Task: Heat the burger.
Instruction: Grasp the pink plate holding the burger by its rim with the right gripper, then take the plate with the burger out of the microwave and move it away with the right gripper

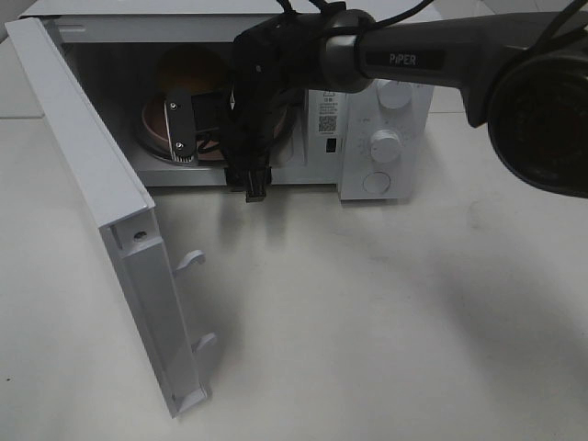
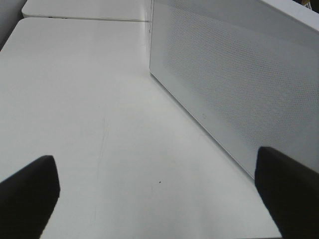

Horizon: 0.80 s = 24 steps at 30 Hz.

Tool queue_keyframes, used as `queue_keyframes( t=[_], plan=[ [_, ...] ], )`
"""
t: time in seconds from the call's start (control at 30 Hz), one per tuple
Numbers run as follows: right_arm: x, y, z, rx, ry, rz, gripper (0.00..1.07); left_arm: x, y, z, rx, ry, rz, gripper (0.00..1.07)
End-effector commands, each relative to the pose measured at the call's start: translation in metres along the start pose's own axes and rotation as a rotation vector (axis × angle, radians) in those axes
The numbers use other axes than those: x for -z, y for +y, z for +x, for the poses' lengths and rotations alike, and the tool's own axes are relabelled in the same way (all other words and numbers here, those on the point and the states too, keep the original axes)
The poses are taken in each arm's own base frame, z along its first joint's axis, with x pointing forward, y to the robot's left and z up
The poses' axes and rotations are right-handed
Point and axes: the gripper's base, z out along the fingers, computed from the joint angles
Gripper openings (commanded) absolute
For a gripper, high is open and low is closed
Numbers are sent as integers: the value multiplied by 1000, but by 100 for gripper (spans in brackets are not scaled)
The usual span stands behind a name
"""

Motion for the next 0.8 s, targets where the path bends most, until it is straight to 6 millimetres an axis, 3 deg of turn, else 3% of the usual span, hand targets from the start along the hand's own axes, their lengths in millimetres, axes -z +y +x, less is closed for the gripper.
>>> queue_keyframes(
  t=[0.03, 0.1, 0.13, 0.2, 0.23, 0.27, 0.3, 0.33, 0.8],
  plan=[
    [0, -4, 3, -41, -3, 11, 66, 3, -1, 1, 5, -36, 1, 100],
    [-2, -4, 6, -61, 1, 10, 50, 3, -1, 1, 5, -36, 1, 100],
    [-2, -4, 6, -61, 1, 10, 50, 3, -1, 1, 5, -36, 1, 100],
    [-2, -4, 7, -63, 6, 2, 25, 3, -1, 1, 5, -36, 1, 100],
    [-2, -4, 7, -63, 6, 2, 25, 3, -1, 1, 5, -36, 1, 100],
    [-2, -4, 7, -63, 7, 1, 8, 3, -1, 1, 5, -36, 1, 100],
    [-2, -4, 7, -63, 7, 1, 8, 3, -1, 1, 5, -36, 1, 100],
    [-1, -3, 8, -66, 9, -3, 0, 3, -1, 1, 5, -36, 1, 100],
    [5, 4, 1, -4, 12, -82, 0, 3, -1, 1, 5, -36, 1, 100]
  ],
)
